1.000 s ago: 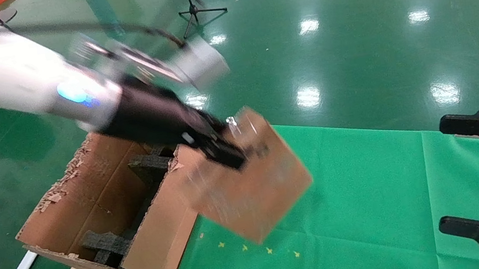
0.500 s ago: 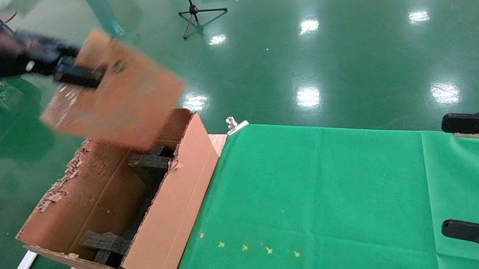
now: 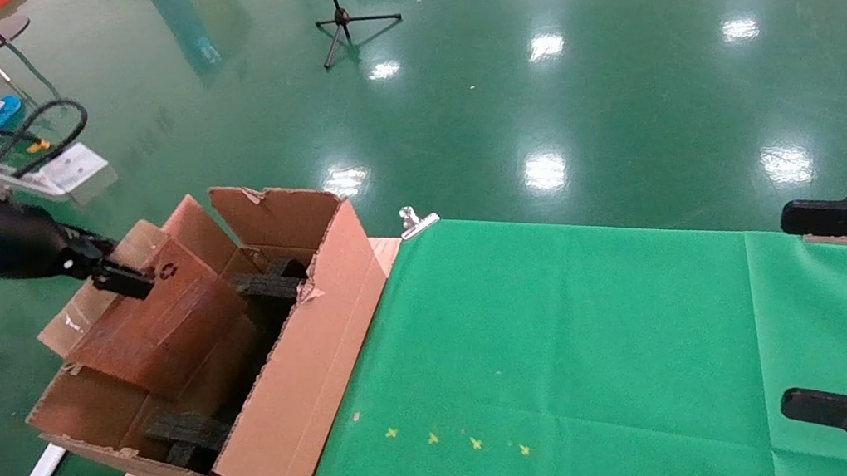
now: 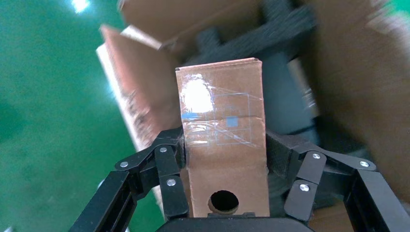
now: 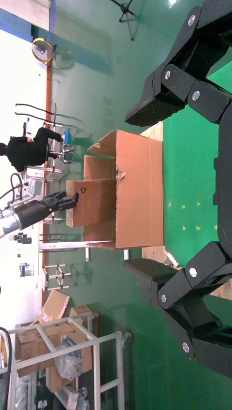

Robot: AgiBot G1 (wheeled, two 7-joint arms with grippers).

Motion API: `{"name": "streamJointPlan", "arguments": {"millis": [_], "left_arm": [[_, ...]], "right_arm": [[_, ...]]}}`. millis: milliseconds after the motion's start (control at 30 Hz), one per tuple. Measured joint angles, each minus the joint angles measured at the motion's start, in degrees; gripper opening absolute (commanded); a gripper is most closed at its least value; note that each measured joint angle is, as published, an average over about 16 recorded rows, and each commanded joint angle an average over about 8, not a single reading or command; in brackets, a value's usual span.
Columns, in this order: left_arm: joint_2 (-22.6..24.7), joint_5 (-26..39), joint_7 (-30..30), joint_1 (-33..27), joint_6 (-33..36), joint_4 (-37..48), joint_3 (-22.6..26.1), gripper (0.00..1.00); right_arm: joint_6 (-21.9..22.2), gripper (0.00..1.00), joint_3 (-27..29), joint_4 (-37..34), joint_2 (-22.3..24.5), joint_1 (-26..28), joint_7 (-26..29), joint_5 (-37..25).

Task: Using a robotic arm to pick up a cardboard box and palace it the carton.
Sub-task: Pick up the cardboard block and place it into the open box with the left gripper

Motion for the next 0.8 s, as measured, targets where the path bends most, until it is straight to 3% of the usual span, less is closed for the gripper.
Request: {"name": "streamJointPlan", "arguments": {"millis": [400, 800], "left_arm": [[4.1, 0.9, 6.1, 3.2, -6.9, 13.7, 0.6, 0.0], [7.8, 1.0, 2.8, 8.7, -17.9, 21.0, 0.7, 0.0]], "right_arm": [[0.0, 1.0, 0.0, 0.0, 0.0, 0.0, 0.0, 0.0], [0.0, 1.0, 0.0, 0.0, 0.0, 0.0, 0.0, 0.0]]}}
